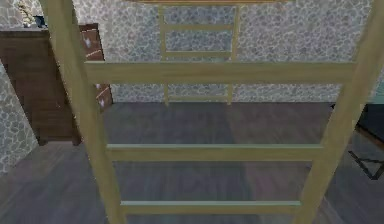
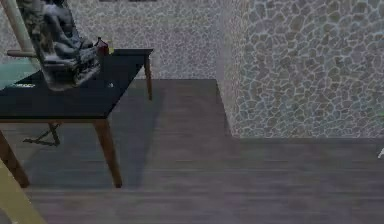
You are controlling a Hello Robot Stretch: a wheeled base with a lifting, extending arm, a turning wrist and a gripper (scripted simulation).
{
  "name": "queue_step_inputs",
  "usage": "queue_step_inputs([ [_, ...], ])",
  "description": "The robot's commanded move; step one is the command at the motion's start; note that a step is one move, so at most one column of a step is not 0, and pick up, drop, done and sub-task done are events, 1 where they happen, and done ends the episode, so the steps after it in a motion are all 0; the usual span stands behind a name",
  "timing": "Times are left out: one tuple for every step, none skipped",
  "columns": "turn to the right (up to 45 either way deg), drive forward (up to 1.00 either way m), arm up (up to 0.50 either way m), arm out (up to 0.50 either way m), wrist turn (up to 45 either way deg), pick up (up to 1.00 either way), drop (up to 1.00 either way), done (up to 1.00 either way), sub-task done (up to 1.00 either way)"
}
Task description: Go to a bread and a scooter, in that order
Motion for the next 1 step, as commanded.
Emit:
queue_step_inputs([
  [45.0,0.00,0.00,0.00,0.0,0.00,0.00,0.00,0.00],
])
